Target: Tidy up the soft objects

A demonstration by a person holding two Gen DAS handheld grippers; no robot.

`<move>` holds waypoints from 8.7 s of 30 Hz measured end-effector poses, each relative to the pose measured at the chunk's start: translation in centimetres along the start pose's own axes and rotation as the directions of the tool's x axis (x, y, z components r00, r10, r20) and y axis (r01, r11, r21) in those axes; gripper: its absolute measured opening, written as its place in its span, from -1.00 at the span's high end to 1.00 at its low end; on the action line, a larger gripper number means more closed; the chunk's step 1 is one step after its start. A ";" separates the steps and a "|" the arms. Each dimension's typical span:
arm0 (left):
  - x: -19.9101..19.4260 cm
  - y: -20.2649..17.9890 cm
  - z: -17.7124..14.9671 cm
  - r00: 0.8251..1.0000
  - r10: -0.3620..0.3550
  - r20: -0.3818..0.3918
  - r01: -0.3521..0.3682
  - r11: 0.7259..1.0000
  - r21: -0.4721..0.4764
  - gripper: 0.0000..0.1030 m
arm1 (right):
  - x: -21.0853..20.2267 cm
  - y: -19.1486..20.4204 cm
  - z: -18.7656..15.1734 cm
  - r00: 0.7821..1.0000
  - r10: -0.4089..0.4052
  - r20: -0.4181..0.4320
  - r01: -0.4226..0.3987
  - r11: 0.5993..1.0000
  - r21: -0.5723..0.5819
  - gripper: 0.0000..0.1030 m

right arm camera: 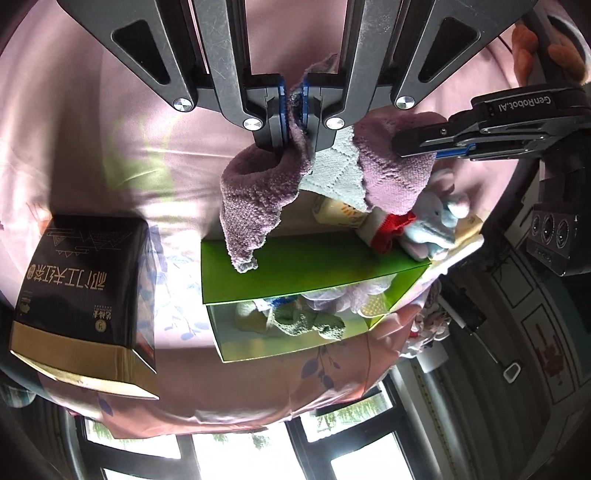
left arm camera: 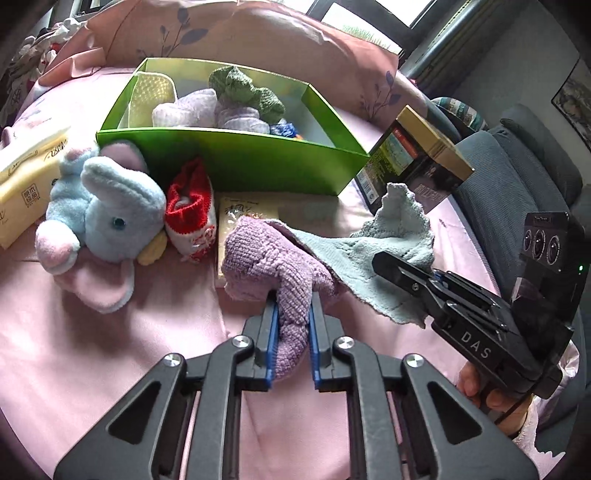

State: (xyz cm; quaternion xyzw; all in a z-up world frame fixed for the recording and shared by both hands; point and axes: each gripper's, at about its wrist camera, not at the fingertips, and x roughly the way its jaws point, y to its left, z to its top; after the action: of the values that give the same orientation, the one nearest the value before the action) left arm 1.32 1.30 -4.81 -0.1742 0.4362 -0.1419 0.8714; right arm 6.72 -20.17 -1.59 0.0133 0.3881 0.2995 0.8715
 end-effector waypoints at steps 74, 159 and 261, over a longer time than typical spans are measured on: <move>0.5 1.5 18.2 0.944 0.253 0.212 -0.288 0.946 0.151 0.75 | 6.2 4.2 16.1 0.987 0.006 0.159 0.023 0.983 -0.180 0.87; -2.3 -0.1 8.5 0.942 0.333 0.044 -0.336 0.939 0.075 -0.98 | -2.5 0.0 6.7 0.989 -0.118 0.093 0.119 0.993 0.000 -0.64; 6.5 3.2 3.5 0.987 -0.006 -0.161 0.000 0.999 -0.036 -0.04 | 8.0 1.8 -0.6 0.979 0.140 -0.148 -0.151 0.986 -0.068 0.29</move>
State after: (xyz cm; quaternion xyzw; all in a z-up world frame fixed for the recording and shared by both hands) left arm 8.18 2.19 -8.82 -0.1786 0.5072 -0.1490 0.8299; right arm 9.53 -14.61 -6.88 -0.0143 0.4352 0.3776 0.8172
